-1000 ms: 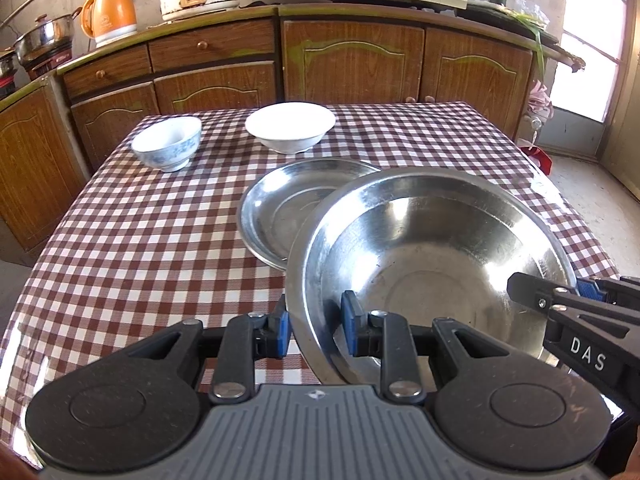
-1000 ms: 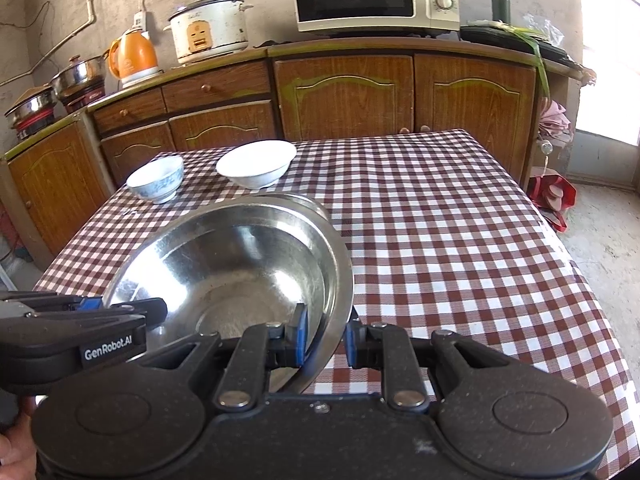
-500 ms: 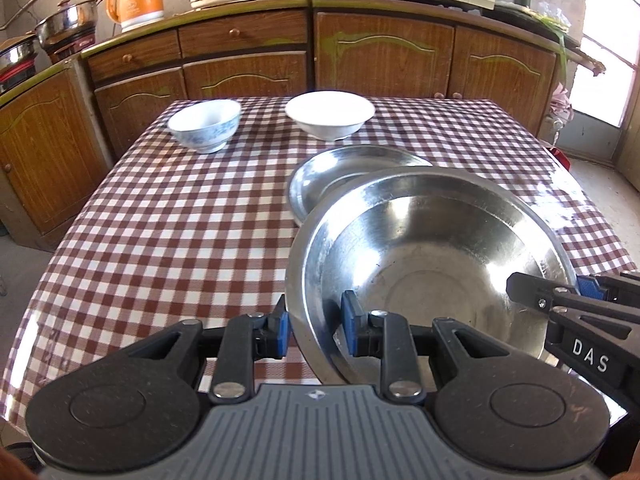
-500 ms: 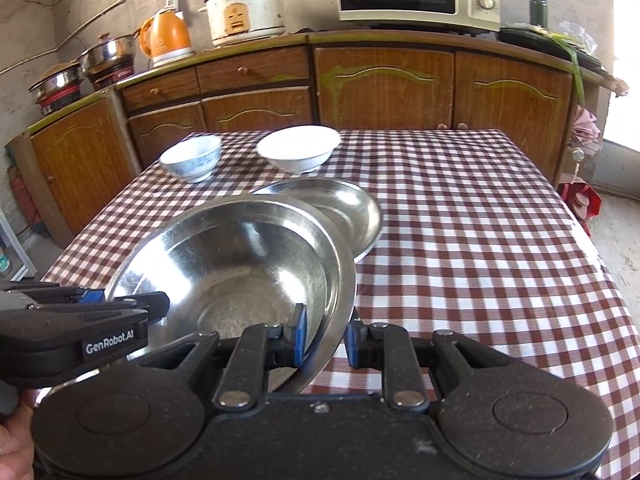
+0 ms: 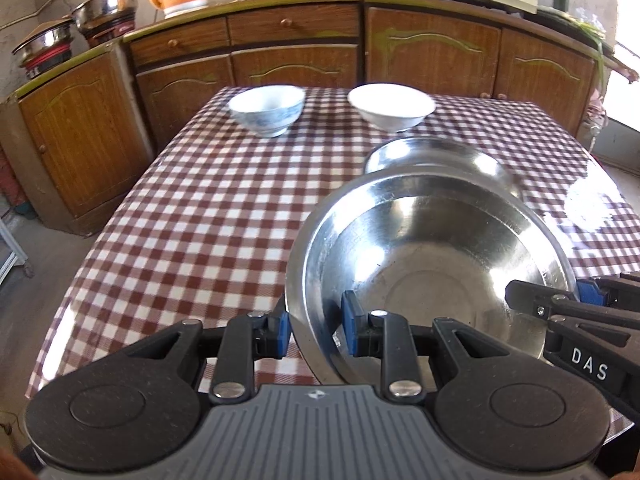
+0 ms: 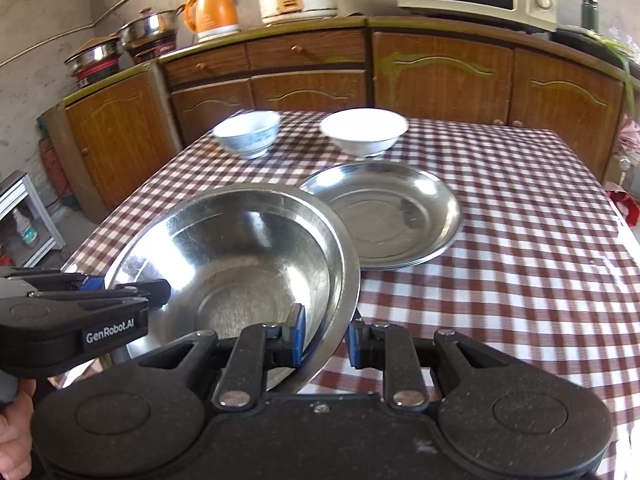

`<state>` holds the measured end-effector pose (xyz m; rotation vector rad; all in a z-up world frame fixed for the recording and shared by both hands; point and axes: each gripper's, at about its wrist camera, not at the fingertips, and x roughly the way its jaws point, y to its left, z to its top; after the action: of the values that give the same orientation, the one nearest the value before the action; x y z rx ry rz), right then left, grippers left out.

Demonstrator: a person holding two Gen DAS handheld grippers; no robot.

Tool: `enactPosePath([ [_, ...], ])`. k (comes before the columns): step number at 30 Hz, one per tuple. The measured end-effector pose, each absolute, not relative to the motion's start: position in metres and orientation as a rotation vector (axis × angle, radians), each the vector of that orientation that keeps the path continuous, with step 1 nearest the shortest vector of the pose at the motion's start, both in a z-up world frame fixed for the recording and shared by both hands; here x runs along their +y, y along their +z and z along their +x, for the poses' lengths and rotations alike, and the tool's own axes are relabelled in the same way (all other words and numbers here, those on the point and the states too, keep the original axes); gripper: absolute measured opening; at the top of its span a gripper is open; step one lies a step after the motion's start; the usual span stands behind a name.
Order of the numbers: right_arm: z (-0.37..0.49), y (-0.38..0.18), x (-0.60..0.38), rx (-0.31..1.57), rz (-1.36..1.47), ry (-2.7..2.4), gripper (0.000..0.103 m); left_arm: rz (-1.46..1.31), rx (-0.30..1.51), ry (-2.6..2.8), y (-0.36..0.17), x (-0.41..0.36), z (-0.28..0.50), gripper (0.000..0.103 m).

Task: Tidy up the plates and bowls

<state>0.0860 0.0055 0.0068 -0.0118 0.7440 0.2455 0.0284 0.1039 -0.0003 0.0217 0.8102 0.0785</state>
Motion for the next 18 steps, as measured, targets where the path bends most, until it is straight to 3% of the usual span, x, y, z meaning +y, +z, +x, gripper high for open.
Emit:
enactPosePath([
  [18,0.111,-0.029,0.064,0.815,-0.075,0.320,0.027,-0.033,0.894,0.151,-0.034,0.153,0.032,0.027],
])
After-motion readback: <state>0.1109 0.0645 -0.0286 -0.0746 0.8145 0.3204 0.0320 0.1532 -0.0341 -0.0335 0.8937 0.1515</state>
